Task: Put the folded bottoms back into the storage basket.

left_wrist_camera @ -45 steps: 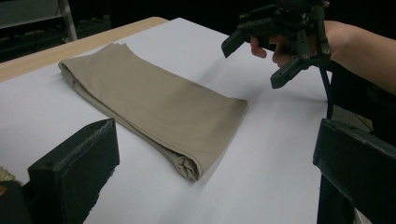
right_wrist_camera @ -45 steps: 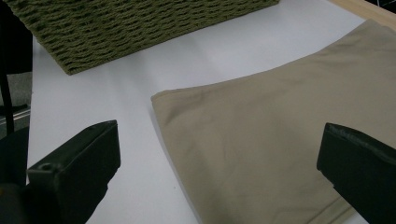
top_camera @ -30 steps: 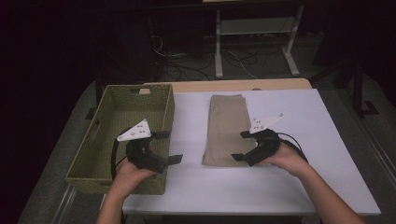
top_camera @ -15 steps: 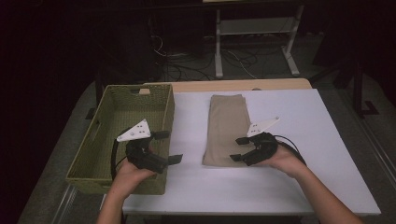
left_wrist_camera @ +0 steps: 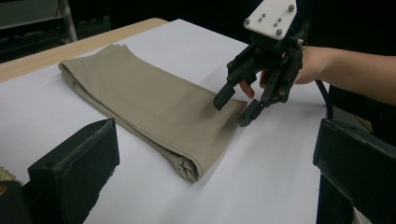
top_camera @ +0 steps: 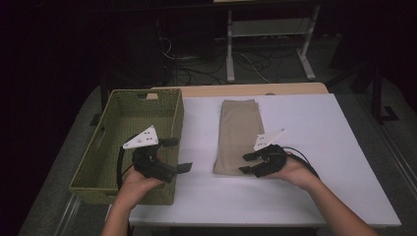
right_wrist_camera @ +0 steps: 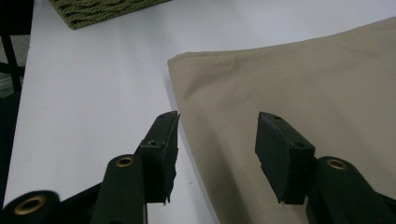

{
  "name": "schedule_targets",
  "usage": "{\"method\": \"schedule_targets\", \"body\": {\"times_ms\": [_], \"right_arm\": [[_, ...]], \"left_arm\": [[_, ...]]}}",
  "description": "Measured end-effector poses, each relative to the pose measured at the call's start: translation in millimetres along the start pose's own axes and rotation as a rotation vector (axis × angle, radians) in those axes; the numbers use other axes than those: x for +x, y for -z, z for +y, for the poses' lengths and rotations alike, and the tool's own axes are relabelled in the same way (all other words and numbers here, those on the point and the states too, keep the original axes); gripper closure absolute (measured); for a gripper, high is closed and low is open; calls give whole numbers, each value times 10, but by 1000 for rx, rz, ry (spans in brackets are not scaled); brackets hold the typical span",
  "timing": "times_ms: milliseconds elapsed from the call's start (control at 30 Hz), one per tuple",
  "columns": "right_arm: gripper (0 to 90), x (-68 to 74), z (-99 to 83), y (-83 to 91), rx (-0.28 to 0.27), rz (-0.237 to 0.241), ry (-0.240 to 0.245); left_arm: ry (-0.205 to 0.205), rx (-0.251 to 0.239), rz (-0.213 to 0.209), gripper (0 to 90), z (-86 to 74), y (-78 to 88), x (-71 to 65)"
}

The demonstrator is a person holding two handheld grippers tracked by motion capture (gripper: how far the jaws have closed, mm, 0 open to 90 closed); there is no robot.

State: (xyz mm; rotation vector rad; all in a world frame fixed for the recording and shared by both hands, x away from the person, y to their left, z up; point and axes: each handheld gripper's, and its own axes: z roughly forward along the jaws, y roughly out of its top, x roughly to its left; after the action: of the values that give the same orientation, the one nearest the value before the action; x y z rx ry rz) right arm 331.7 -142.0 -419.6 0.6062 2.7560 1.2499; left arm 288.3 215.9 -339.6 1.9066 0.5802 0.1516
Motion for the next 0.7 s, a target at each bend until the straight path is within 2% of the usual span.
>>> {"method": "schedule_targets", "body": {"times_ms": [400,433,700], "right_arm": [[538,12,-51,-126,59,6,25],[542,16,-60,-153,75,1,38],[550,39,-74,-225,101,-14,67]], "left_arm": [[2,0,-2,5,0,-1,4],[2,0,-2,5,0,0,5],[1,0,-4,5,-1,2,4]]}}
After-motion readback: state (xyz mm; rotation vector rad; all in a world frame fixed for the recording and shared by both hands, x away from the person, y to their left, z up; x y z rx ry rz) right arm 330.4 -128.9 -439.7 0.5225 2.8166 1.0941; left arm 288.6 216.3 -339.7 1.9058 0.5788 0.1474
